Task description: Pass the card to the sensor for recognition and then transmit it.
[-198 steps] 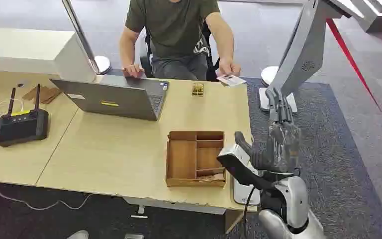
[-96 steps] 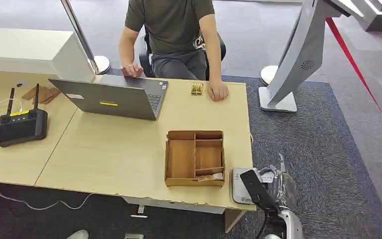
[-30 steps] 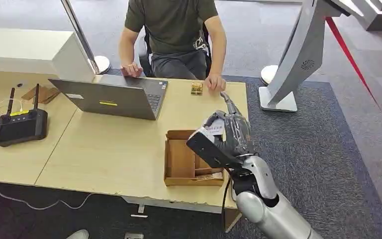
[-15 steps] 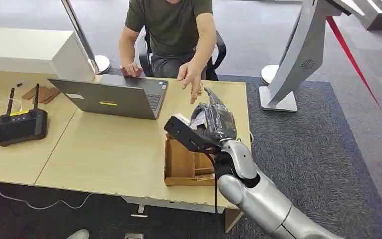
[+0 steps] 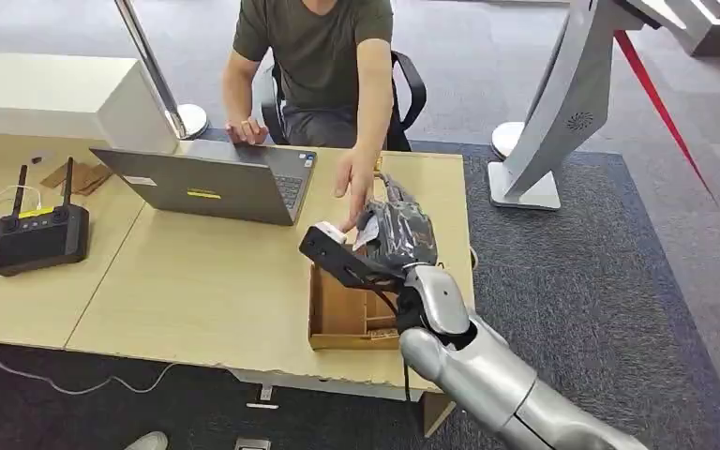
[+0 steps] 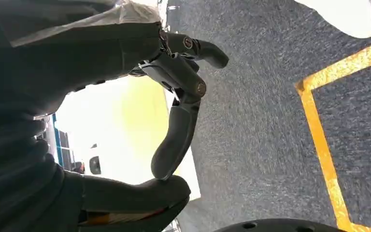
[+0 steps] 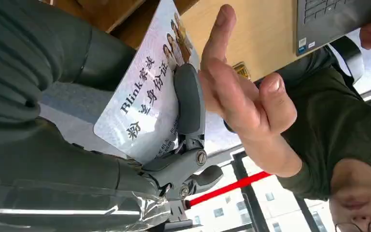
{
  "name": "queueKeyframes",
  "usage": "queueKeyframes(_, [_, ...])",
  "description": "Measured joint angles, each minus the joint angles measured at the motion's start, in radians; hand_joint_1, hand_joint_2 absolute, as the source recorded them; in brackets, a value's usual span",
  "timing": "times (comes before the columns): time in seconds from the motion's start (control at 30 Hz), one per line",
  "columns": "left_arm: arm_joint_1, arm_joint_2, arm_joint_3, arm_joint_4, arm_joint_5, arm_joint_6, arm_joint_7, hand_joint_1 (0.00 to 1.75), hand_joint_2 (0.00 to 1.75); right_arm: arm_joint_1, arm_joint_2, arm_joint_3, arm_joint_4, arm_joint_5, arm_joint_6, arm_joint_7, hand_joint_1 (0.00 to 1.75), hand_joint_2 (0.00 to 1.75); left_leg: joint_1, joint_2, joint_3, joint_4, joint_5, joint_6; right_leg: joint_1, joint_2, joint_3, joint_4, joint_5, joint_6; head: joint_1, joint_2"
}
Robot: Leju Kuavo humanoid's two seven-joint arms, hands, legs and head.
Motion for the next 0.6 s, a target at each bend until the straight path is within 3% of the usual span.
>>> queueKeyframes(0.6, [-0.001,0.000,-0.039,0.003,0.007,0.006,0.000,0.00,1.75,-0.017,0.024,0.016,0.051,0.006,0.000,0.000,1.75,1.75,0.000,0.000,0.000,0.000,0.000,0.000,0.000,0.000,0.000,0.000,0.000,0.000,0.000,0.000])
